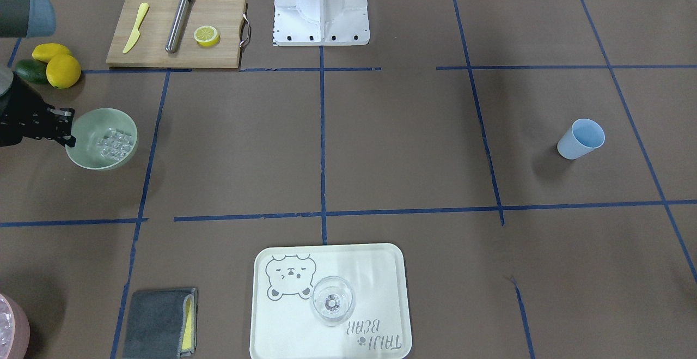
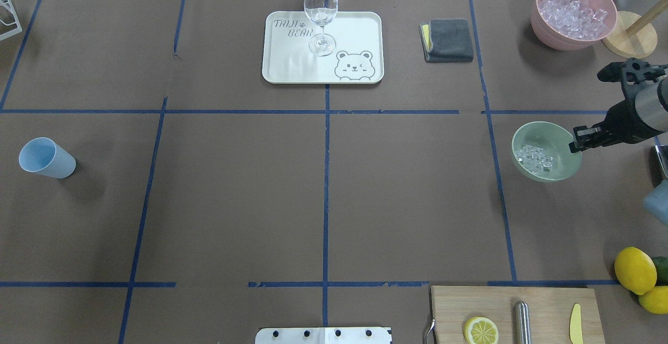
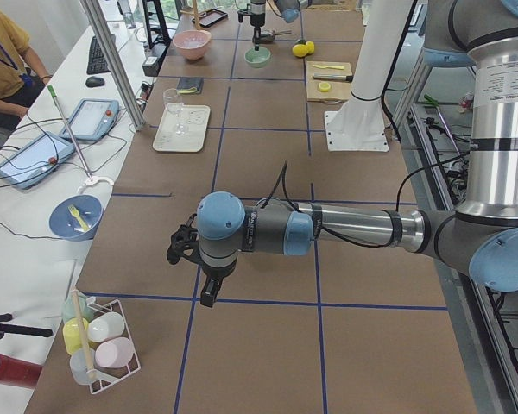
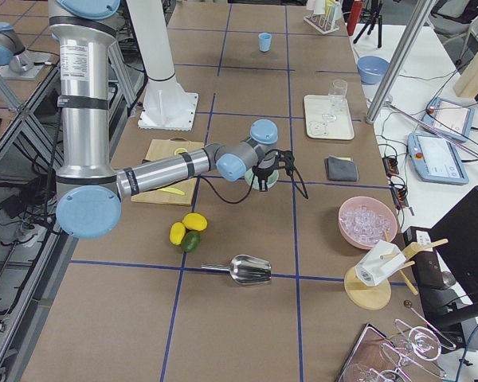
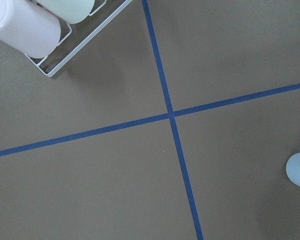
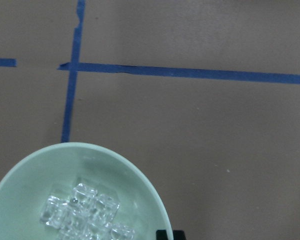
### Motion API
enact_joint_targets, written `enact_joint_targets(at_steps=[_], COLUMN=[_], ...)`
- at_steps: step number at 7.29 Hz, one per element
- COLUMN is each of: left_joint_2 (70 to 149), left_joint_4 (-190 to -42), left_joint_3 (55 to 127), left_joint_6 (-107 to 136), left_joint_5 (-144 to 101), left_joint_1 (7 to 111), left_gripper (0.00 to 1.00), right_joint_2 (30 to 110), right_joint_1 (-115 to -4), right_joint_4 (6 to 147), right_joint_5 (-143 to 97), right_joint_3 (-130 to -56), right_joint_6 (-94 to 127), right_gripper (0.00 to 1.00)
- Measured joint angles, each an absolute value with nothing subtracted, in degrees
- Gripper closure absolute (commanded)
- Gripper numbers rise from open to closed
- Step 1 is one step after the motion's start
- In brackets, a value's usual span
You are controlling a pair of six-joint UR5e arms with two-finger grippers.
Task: Pour ice into bowl
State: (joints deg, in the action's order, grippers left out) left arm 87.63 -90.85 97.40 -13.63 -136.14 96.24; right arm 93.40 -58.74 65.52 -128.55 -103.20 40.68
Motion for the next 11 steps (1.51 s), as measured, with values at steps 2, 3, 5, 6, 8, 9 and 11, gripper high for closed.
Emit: enact_joint_targets(at_steps=[2,3,5,6,8,9,11], left_joint_2=[87.6,87.6,87.6,87.6,87.6,87.6,87.7], left_joint_4=[-91.0,-91.0,-91.0,-91.0,-91.0,-91.0,-91.0], left_joint_3=[97.4,97.4,97.4,97.3,97.3,97.4,97.5], left_joint_6=[-13.6,-13.6,-13.6,-13.6,-13.6,-13.6,-13.6], left_joint_5=[-136.1,-136.1,-136.1,-136.1,-136.1,-136.1,-136.2], left_joint_1=[96.2,96.2,96.2,96.2,96.2,96.2,96.2], left_gripper=[0.00,0.00,0.00,0.00,0.00,0.00,0.00], right_joint_2=[95.0,95.2,95.3,95.1,94.6,94.4,93.8], right_joint_1=[-60.5,-60.7,-60.8,-61.3,-65.4,-68.4,-77.5], right_joint_4=[55.4,52.4,50.4,50.3,51.9,55.3,71.2], right_joint_5=[-130.1,-130.5,-130.7,-130.8,-131.4,-131.8,-132.6], right_joint_3=[-95.7,-93.8,-91.9,-91.7,-91.9,-92.1,-94.2], right_joint_6=[38.4,38.2,38.0,37.9,36.2,31.1,11.3], right_gripper=[0.89,0.74,0.00,0.00,0.00,0.00,0.00])
